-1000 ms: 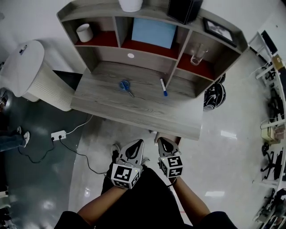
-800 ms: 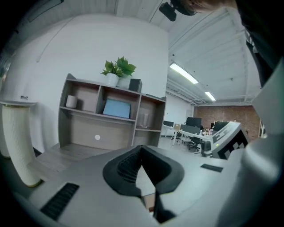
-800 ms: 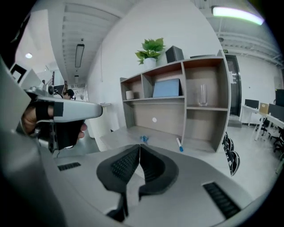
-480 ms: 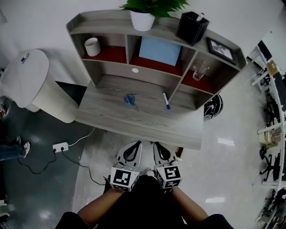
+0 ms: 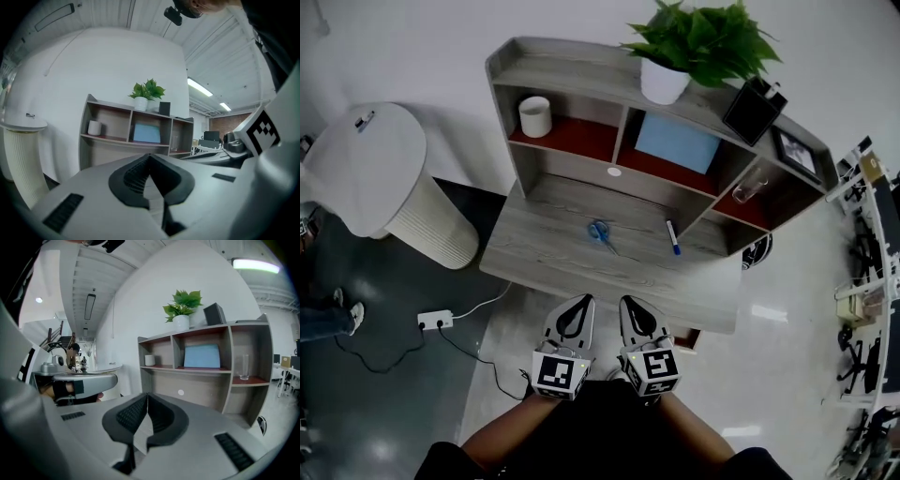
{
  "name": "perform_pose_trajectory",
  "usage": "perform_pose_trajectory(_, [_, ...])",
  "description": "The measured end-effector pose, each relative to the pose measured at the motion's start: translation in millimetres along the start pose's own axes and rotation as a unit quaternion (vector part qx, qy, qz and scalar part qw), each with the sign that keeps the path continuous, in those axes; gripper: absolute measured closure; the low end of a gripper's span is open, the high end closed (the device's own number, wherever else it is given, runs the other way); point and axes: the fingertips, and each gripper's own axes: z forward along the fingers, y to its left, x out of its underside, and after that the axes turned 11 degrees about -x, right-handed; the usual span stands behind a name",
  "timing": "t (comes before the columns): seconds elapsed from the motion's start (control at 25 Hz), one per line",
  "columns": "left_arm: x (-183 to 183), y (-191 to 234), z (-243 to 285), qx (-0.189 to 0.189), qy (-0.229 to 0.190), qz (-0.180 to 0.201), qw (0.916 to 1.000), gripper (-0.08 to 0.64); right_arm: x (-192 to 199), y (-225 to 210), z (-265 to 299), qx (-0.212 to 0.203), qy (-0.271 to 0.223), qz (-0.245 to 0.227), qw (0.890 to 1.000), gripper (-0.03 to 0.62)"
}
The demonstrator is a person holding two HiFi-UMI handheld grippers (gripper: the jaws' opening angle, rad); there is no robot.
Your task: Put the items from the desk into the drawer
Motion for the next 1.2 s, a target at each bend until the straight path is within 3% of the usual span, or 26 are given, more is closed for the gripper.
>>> perform_pose_trajectory(0.28, [-2.5,57.7,1.4,0.018,0.018,0.017,0.9995,0.557,-4.1,36.8,52.1,0.006,0.012,-0.006,1.0,0.571])
perform_pose_trajectory(0.64, [22.6,107.0,2.0,0.032,0.048,-0.009,0.9983,0.557,31.0,62.8,103.0,-0.008,0.057,0.04,0.998,0.571])
perform_pose_trajectory(1.2, [42.8,125.1,16.4,0.02,0.056,-0.012,0.9982,0.556,87.7,-3.6,145.2,-0.004,0.145,0.024,0.989,0.569])
